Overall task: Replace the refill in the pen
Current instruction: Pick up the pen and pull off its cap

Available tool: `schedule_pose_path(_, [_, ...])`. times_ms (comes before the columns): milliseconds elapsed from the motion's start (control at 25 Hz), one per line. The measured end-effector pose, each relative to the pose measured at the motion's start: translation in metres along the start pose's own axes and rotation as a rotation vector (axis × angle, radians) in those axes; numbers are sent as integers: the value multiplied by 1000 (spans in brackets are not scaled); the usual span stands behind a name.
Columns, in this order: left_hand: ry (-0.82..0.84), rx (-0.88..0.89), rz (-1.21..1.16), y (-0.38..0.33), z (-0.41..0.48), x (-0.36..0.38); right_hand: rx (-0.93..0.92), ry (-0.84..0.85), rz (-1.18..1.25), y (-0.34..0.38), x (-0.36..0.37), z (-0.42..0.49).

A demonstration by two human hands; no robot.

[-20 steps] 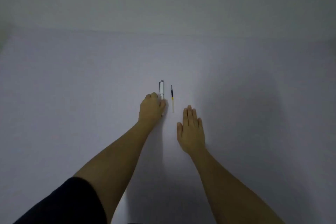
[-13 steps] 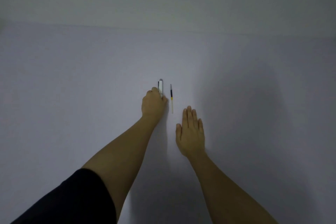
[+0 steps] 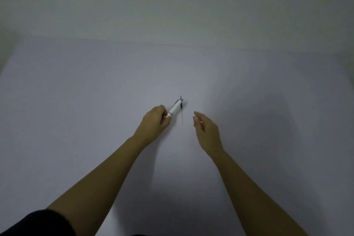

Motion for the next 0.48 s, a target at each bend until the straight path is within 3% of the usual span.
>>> schedule_pose_path(120, [113,133,82,-12,-30,-6,-41,78,161,31,-6,-4])
schedule_pose_path(200, [130,178,108,-19,-46,-10,-89,186,117,50,-2,-10])
schedule_pose_path(480, [-38,330,246,-50,-71,-38,-233,196,-47,91,-2,-30])
Point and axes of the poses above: each hand's wrist, its own z-axis towards the middle knuckle, its own x-axis out of the palm, y = z × x, the point moved 9 cm from there along z, towards the middle knuckle, and after that the axes turned 12 degrees about y, right-handed, at the moved point
